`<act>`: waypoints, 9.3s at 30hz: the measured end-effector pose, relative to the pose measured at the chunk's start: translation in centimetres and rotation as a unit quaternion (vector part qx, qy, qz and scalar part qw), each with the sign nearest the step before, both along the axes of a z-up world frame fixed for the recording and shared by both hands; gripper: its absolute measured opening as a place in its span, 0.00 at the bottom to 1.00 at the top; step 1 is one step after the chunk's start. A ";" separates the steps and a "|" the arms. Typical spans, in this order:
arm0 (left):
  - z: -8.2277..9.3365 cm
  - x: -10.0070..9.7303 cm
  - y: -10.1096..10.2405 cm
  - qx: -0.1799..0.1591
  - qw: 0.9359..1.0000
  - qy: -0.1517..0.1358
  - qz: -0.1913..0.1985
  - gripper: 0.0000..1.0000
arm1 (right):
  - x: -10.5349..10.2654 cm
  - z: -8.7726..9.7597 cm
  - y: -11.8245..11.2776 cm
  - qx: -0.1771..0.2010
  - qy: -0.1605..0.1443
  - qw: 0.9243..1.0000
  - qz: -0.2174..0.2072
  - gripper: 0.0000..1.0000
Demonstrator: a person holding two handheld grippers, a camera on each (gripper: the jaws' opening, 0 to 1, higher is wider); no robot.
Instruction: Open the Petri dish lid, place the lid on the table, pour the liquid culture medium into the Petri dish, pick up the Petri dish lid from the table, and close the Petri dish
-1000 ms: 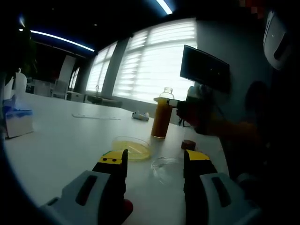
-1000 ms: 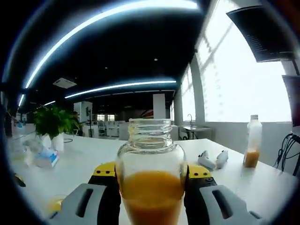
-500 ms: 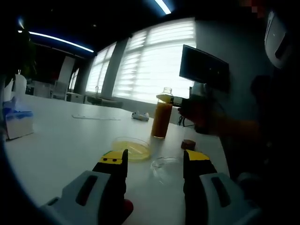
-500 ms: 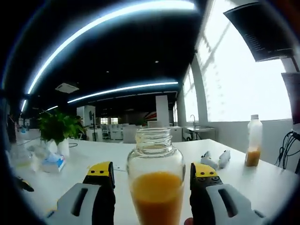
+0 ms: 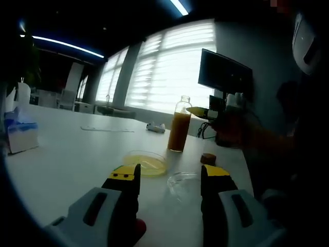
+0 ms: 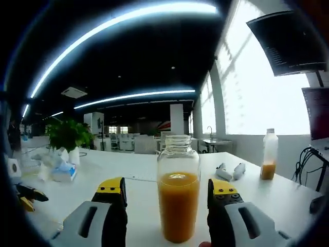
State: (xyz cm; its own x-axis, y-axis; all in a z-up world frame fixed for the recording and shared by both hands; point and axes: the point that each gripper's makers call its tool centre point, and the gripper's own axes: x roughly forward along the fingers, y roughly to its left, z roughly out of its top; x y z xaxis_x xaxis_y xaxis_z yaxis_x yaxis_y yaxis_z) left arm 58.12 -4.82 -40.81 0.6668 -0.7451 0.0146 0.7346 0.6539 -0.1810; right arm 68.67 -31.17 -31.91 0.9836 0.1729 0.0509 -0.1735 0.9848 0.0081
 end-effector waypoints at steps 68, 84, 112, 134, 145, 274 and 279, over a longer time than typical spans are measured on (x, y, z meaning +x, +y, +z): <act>-0.1 0.0 -0.1 -0.006 1.000 0.008 -0.005 0.38 | -9.7 -14.0 1.4 -0.056 0.164 0.984 -0.030 0.27; -0.1 0.0 0.0 -0.004 1.000 0.006 -0.002 0.38 | -9.6 -13.9 1.5 -0.056 0.162 0.985 -0.029 0.26; -0.1 0.0 0.0 -0.002 1.000 0.004 -0.001 0.38 | -7.5 -6.6 -0.1 -0.045 0.076 0.995 -0.051 0.26; -0.2 0.2 0.1 -0.001 1.000 0.007 0.003 0.38 | -4.9 0.8 -0.9 -0.033 0.009 0.998 -0.050 0.26; -0.1 0.1 0.1 -0.002 1.000 0.005 0.001 0.38 | -3.0 4.5 -1.4 -0.045 -0.017 0.998 -0.051 0.26; 1.5 -0.4 1.9 0.016 0.999 -0.007 0.031 0.40 | -8.3 -2.1 5.6 0.042 0.013 0.985 0.165 0.49; 1.7 -1.2 2.5 0.044 0.999 -0.018 0.015 0.41 | -9.5 -2.9 6.7 0.013 0.027 0.977 0.210 0.49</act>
